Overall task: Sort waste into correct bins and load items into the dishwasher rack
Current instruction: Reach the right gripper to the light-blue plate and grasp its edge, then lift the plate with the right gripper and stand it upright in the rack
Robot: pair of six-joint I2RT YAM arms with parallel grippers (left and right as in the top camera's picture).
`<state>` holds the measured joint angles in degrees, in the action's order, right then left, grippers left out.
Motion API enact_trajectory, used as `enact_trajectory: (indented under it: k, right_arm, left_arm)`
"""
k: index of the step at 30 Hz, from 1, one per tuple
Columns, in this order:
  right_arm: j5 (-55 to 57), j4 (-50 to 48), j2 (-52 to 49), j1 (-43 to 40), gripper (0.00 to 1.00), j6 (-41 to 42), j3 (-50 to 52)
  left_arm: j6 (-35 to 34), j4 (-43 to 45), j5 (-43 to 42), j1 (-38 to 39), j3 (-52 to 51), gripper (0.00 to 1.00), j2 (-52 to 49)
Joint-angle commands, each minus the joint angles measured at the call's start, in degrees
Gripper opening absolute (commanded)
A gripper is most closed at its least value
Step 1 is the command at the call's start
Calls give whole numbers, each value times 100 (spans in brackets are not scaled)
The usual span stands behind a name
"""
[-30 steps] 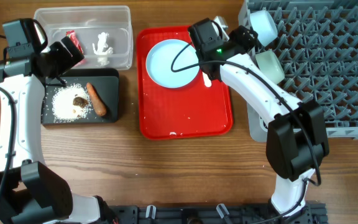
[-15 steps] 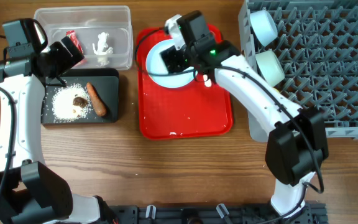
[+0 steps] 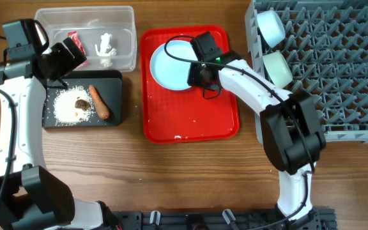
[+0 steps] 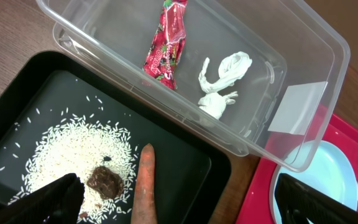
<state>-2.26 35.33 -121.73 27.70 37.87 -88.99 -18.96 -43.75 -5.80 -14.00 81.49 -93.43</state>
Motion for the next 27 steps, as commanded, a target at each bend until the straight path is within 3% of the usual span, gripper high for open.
enact_trajectory:
  k: [1,7,13,18,20,27]
  right_arm:
    - [190,-9,-216,28,38,177,24]
    - [96,-85,-450,0,29,282,24]
    - [94,-50,-450,-2,5,264,24]
    - [31,4,-363,-7,4,190,15]
    - [35,9,-184,-22,4,-197,0]
    - [535,-7,1462,-221,5,-1445,-2]
  left_arm:
    - [35,-4,55,-11,26,100,52]
    - [35,-4,52,-11,26,100,52]
    - [35,-4,55,-11,26,100,52]
    - [35,-4,52,-11,26,100,52]
    - [35,-4,55,-11,26,100,52]
    - [35,-4,52,-11,26,100,52]
